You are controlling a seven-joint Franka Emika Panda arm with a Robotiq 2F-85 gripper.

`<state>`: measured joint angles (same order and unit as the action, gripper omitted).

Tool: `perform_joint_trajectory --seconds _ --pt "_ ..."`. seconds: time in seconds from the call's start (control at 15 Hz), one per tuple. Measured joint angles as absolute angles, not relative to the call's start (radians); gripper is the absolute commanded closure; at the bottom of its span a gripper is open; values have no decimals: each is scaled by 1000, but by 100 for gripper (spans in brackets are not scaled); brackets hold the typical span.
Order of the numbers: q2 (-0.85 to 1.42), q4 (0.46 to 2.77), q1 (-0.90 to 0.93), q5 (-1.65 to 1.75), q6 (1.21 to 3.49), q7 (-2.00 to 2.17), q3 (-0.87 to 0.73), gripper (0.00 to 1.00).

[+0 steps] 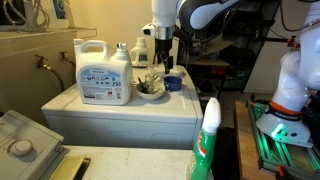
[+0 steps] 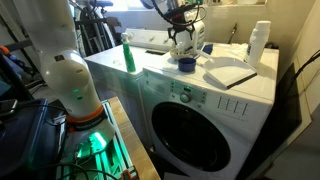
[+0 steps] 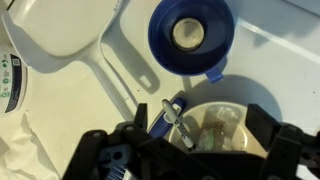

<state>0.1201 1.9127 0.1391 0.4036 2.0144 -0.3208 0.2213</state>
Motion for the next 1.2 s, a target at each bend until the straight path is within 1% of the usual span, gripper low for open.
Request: perform_joint_trajectory --seconds 0.33,0.4,0.47,0.53,0.6,0.67,0.73,0.8,0.87,0.93,1.0,1.13,1.2 --pt "137 1914 146 407 2015 -427 217 0" --pt "146 1915 146 412 2015 -446 212 6" --pt "157 1915 145 417 2018 -460 206 14" --pt "168 1915 145 419 2027 -471 200 28" --pt "179 1914 145 419 2042 -480 196 29" --pt "189 1914 144 419 2060 -486 193 27" --pt "198 1913 144 419 2078 -494 193 35" --pt "206 1912 145 419 2097 -498 193 37" --pt "212 1912 146 419 2111 -500 193 34" --pt "217 1911 146 419 2123 -505 193 39" --pt "220 1911 146 419 2133 -511 193 36" --pt "225 1909 146 422 2137 -521 192 48" --pt "227 1909 146 423 2137 -527 192 58"
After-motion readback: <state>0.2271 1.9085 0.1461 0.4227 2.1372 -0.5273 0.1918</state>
